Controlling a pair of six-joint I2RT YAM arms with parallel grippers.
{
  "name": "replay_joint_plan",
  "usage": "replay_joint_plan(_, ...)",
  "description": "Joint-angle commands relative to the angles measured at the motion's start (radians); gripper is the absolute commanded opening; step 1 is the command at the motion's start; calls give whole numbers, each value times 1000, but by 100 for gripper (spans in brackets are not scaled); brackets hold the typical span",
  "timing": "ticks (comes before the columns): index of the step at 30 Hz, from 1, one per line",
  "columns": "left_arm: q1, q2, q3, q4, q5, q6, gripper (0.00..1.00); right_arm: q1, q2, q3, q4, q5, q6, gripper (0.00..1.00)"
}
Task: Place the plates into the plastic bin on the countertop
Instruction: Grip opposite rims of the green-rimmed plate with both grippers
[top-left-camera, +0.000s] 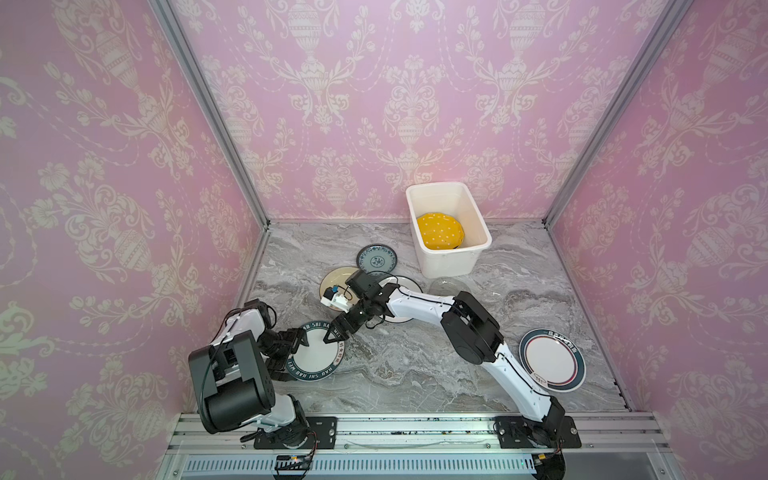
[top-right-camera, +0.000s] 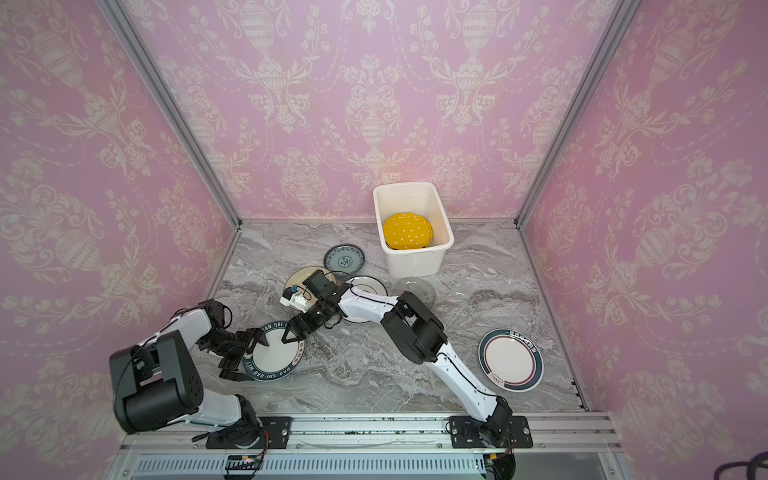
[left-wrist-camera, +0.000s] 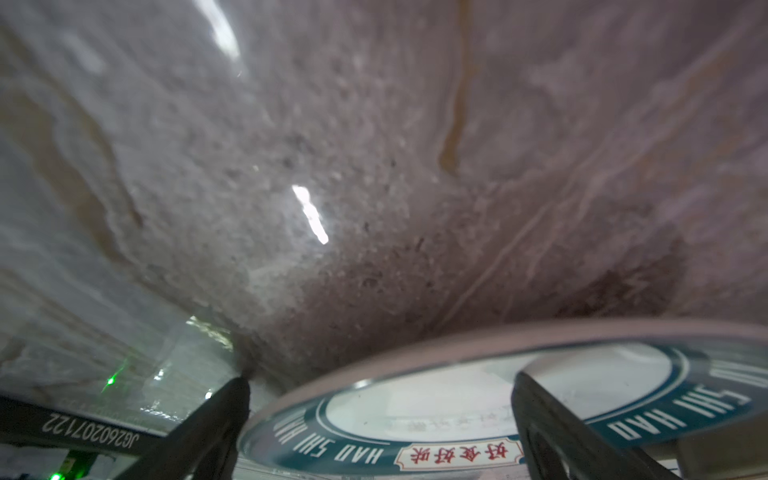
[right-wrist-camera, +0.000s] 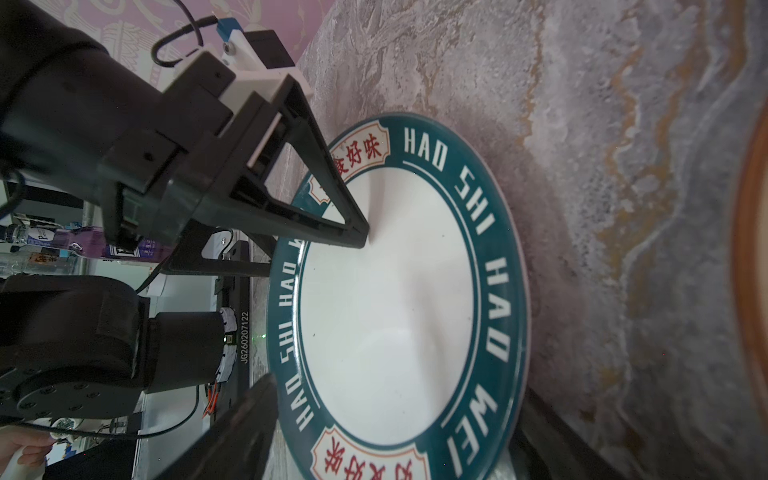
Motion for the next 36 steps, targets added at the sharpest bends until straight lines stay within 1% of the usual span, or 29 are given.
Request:
replay_joint_plan(1,4,21,-21,48,59,22,99,5,30,10,7,-39,-5,81)
replay_joint_plan(6,5,27,-26,63,74,28,99,2,25,4,23,-51,-2,73)
replay_joint_plan(8,4,27,-25,65,75,30,99,3,29,9,25,-54,1,68)
replay_joint_plan(12,5,29,-21,67,79,38,99,3,34,14,29,-58,7,49)
replay_joint_plan(22,5,41,-23,70,104,44,99,3,30,31,25,-61,7,44)
replay_joint_plan(25,5,41,-23,65,109,50,99,3,31,34,23,-62,6,37)
replay_joint_plan(27,6,39,-22,62,110,51,99,4,32,36,23,-62,8,34)
replay_joint_plan(29,4,39,-21,60,111,56,99,4,34,39,23,-64,10,28)
replay_joint_plan(31,4,39,-19,57,113,58,99,3,34,39,26,-62,11,24)
replay_joint_plan(34,4,38,-19,56,115,61,99,3,35,39,27,-63,15,14)
replay_joint_plan(36,4,36,-22,56,117,61,99,4,35,39,28,-61,16,11)
